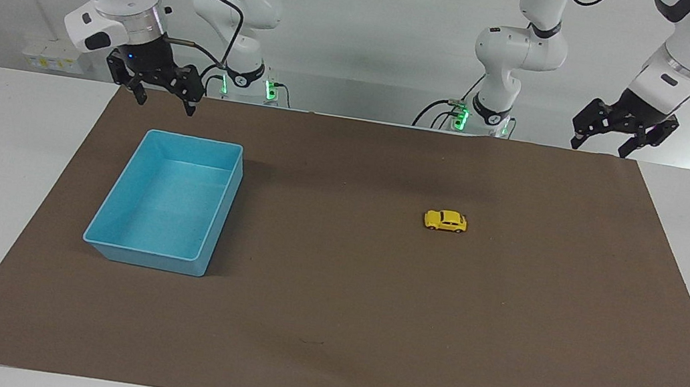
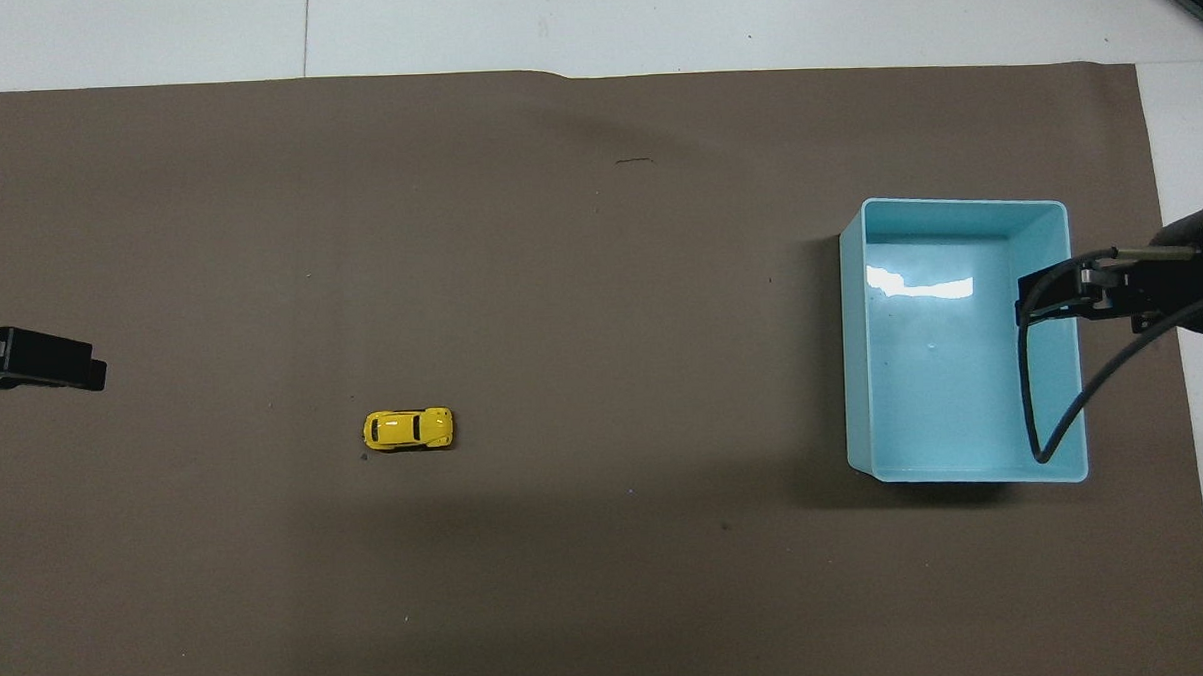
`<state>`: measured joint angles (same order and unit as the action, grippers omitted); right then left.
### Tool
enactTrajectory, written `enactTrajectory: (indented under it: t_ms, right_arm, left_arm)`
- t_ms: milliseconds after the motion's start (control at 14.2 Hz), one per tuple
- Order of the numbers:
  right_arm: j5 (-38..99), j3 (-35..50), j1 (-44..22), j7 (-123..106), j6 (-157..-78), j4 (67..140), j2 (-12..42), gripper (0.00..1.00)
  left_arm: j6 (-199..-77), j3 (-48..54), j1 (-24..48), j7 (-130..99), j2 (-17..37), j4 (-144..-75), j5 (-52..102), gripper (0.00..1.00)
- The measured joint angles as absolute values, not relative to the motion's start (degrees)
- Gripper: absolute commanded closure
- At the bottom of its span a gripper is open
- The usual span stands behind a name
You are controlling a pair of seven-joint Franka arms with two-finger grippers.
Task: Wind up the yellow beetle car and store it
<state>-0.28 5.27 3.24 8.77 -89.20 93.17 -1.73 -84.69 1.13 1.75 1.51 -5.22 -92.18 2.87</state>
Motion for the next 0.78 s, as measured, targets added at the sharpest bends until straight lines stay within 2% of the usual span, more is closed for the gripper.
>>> enactTrajectory:
  t_ms: [776]
  right_arm:
    - [-0.28,5.27,3.24,8.77,-89.20,93.17,-1.73,0.00]
  left_arm:
    - [-85.97,1.19,1.75,1.65,-5.24,-92.16,2.87,0.00]
